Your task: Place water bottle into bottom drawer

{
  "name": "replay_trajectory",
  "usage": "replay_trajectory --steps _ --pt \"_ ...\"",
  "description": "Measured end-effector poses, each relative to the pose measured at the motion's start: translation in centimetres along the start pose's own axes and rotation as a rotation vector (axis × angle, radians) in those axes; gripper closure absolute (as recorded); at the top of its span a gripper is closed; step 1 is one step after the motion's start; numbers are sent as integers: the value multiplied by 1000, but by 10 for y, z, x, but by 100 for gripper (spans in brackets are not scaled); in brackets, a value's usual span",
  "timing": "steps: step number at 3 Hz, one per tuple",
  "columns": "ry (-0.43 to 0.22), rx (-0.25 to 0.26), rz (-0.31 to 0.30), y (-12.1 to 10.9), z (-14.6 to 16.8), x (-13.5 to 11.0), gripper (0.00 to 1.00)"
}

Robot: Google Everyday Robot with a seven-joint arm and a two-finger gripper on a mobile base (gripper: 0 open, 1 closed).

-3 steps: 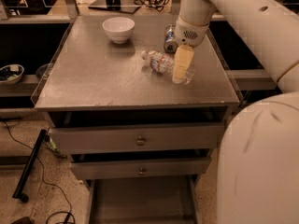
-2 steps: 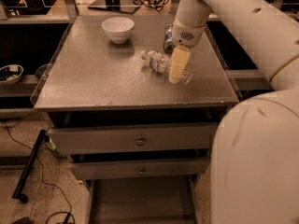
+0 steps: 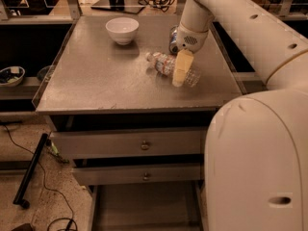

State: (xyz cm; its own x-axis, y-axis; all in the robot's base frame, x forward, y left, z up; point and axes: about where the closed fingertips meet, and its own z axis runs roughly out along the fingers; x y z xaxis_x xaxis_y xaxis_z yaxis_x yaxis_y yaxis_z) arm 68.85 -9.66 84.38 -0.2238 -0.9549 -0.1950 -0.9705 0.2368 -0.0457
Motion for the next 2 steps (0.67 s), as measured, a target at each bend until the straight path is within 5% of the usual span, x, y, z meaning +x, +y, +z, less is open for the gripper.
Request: replay_trajectory --steps 2 --pt "0 0 0 0 0 0 40"
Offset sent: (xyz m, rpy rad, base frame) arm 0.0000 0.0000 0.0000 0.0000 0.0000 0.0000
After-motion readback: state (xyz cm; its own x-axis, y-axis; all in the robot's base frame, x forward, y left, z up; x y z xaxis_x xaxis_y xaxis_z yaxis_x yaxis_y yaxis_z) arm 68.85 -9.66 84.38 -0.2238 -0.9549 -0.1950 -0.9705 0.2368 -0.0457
